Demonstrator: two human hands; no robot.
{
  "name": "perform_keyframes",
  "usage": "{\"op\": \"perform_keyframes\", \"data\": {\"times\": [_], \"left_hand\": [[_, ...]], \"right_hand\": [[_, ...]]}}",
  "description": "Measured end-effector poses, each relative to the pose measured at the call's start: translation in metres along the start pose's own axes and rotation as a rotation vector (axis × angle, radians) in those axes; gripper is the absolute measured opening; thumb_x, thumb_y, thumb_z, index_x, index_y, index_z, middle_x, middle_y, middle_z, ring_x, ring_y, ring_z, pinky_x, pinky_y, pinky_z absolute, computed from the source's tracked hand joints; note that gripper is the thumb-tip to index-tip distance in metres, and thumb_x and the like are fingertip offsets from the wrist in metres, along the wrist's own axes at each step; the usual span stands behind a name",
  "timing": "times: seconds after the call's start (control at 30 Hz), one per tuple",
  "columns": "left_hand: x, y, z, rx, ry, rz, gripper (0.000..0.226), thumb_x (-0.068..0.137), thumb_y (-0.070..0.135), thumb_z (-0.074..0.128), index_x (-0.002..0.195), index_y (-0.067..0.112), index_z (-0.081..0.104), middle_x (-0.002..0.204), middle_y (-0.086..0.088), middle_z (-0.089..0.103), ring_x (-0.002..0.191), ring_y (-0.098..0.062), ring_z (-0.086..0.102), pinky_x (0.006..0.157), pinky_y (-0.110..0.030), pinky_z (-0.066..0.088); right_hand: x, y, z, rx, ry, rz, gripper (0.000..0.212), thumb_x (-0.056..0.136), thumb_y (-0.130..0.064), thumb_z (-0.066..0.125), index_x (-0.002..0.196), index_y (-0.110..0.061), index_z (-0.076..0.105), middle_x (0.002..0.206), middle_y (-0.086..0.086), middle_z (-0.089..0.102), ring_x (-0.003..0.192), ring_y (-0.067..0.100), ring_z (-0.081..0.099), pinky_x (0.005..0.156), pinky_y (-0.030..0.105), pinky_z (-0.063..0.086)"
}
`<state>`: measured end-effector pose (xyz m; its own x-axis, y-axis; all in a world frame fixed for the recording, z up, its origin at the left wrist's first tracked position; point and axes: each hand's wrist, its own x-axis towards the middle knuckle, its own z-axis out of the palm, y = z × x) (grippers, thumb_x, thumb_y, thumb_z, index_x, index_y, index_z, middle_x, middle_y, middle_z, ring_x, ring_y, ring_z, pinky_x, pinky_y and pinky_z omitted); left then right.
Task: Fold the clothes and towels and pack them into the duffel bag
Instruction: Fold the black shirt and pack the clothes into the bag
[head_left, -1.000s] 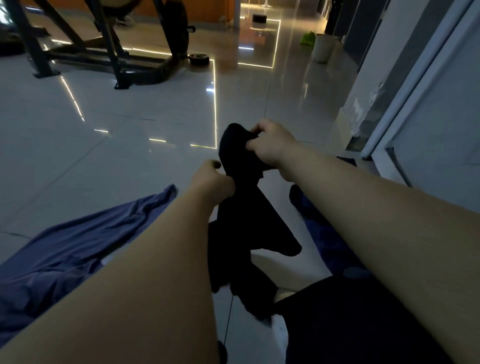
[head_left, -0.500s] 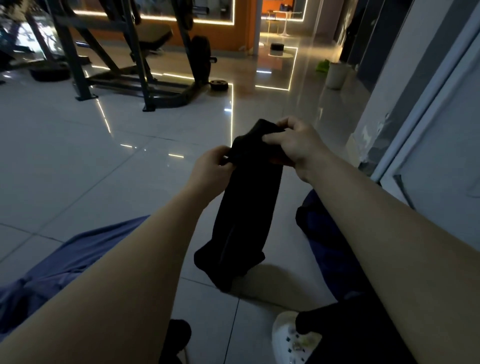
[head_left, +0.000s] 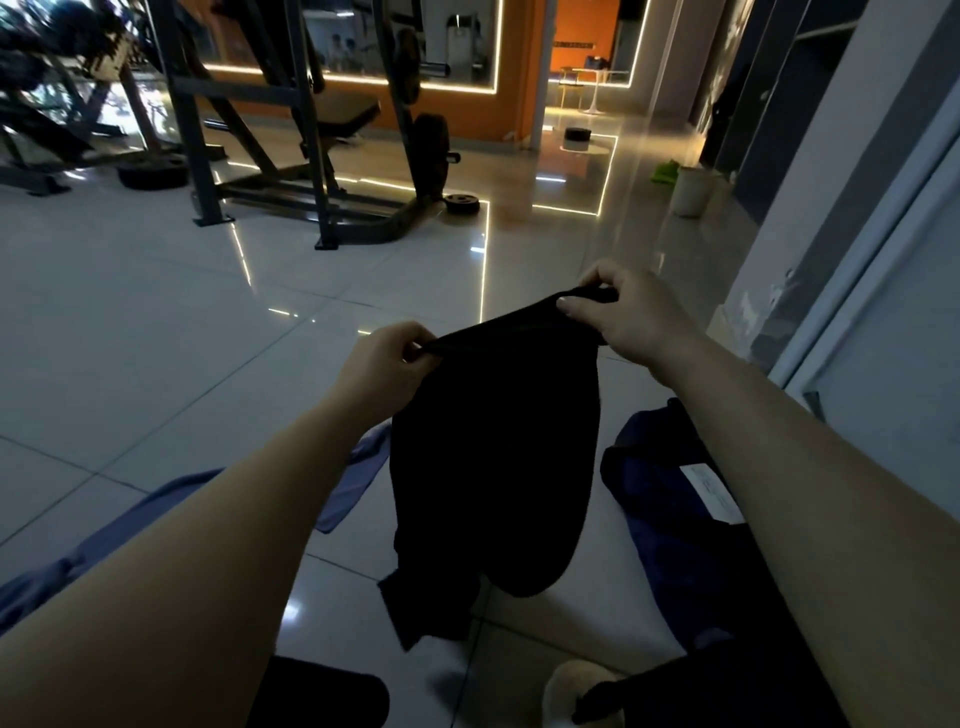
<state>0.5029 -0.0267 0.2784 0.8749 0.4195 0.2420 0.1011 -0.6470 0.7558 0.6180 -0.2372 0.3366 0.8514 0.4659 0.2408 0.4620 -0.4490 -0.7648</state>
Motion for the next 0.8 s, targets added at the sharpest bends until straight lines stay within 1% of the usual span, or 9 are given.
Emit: {"op": "perform_keyframes", "data": {"times": [0.07, 0.17, 0.27, 0.33, 0.43, 0.5, 0.57, 0.67, 0.8], "left_hand": [[0.001, 0.000, -0.004, 0.001, 0.023, -0.003, 0.006, 0.090, 0.016, 0.062, 0.095, 0.018, 0.065, 0.071, 0.001, 0.060, 0.062, -0.016, 0.054, 0.063, -0.029, 0.044], [0.002, 0.006, -0.013, -0.049, 0.074, 0.017, 0.007, 0.091, 0.016, 0.062, 0.096, 0.021, 0.064, 0.076, 0.001, 0.061, 0.063, -0.014, 0.057, 0.060, -0.027, 0.047], [0.004, 0.015, -0.020, -0.101, 0.111, 0.046, 0.010, 0.092, 0.015, 0.060, 0.098, 0.019, 0.067, 0.086, -0.001, 0.064, 0.076, -0.018, 0.061, 0.069, -0.029, 0.050], [0.003, 0.018, -0.019, -0.082, 0.127, 0.040, 0.012, 0.092, 0.015, 0.059, 0.099, 0.019, 0.068, 0.090, -0.001, 0.065, 0.084, -0.019, 0.063, 0.076, -0.031, 0.051], [0.002, 0.017, -0.014, -0.012, 0.187, 0.004, 0.018, 0.092, 0.015, 0.057, 0.105, 0.016, 0.070, 0.093, -0.004, 0.065, 0.084, -0.019, 0.061, 0.079, -0.034, 0.050], [0.002, 0.015, -0.014, -0.006, 0.200, -0.018, 0.020, 0.094, 0.016, 0.056, 0.108, 0.015, 0.069, 0.090, -0.002, 0.063, 0.082, -0.019, 0.060, 0.077, -0.035, 0.049], [0.002, 0.012, -0.016, -0.046, 0.168, -0.037, 0.019, 0.095, 0.016, 0.054, 0.109, 0.012, 0.067, 0.086, -0.005, 0.063, 0.076, -0.023, 0.059, 0.072, -0.035, 0.048], [0.000, 0.008, -0.016, -0.088, 0.041, -0.023, 0.019, 0.097, 0.017, 0.052, 0.106, 0.005, 0.063, 0.090, -0.021, 0.066, 0.076, -0.034, 0.059, 0.069, -0.035, 0.043], [-0.002, 0.012, -0.020, -0.089, -0.056, 0.012, 0.017, 0.097, 0.021, 0.053, 0.098, 0.008, 0.063, 0.092, -0.026, 0.065, 0.068, -0.026, 0.054, 0.067, -0.035, 0.040]], "right_hand": [[-0.001, -0.002, -0.001, -0.035, 0.026, -0.012, 0.014, 0.087, -0.031, 0.068, 0.088, -0.020, 0.059, 0.096, 0.003, 0.059, 0.093, 0.022, 0.059, 0.081, 0.037, 0.049], [-0.001, -0.006, -0.003, 0.111, 0.036, 0.037, 0.010, 0.089, -0.027, 0.067, 0.084, -0.021, 0.059, 0.099, 0.006, 0.061, 0.092, 0.024, 0.062, 0.080, 0.041, 0.054], [-0.001, -0.011, -0.007, 0.278, -0.010, 0.116, 0.008, 0.093, -0.019, 0.062, 0.087, -0.017, 0.057, 0.092, 0.005, 0.061, 0.076, 0.017, 0.063, 0.064, 0.033, 0.057], [-0.002, -0.016, -0.006, 0.369, -0.040, 0.168, 0.007, 0.094, -0.017, 0.061, 0.088, -0.014, 0.057, 0.082, 0.002, 0.061, 0.063, 0.012, 0.062, 0.053, 0.028, 0.054], [-0.001, -0.025, 0.000, 0.447, 0.000, 0.205, 0.009, 0.092, -0.014, 0.062, 0.085, -0.013, 0.057, 0.077, 0.002, 0.061, 0.054, 0.009, 0.063, 0.046, 0.023, 0.051], [0.004, -0.028, 0.002, 0.402, 0.067, 0.194, 0.010, 0.091, -0.015, 0.065, 0.083, -0.014, 0.057, 0.081, 0.003, 0.062, 0.061, 0.011, 0.063, 0.049, 0.023, 0.052], [0.008, -0.027, 0.001, 0.336, 0.127, 0.168, 0.012, 0.090, -0.017, 0.065, 0.081, -0.017, 0.057, 0.088, 0.004, 0.062, 0.072, 0.015, 0.063, 0.058, 0.029, 0.055], [0.012, -0.019, 0.000, 0.293, 0.168, 0.175, 0.012, 0.090, -0.020, 0.064, 0.081, -0.018, 0.057, 0.097, 0.007, 0.064, 0.083, 0.022, 0.065, 0.071, 0.037, 0.059], [0.016, -0.002, -0.002, 0.141, 0.194, 0.184, 0.009, 0.089, -0.023, 0.062, 0.083, -0.017, 0.059, 0.101, 0.012, 0.065, 0.091, 0.028, 0.064, 0.079, 0.043, 0.058]]}}
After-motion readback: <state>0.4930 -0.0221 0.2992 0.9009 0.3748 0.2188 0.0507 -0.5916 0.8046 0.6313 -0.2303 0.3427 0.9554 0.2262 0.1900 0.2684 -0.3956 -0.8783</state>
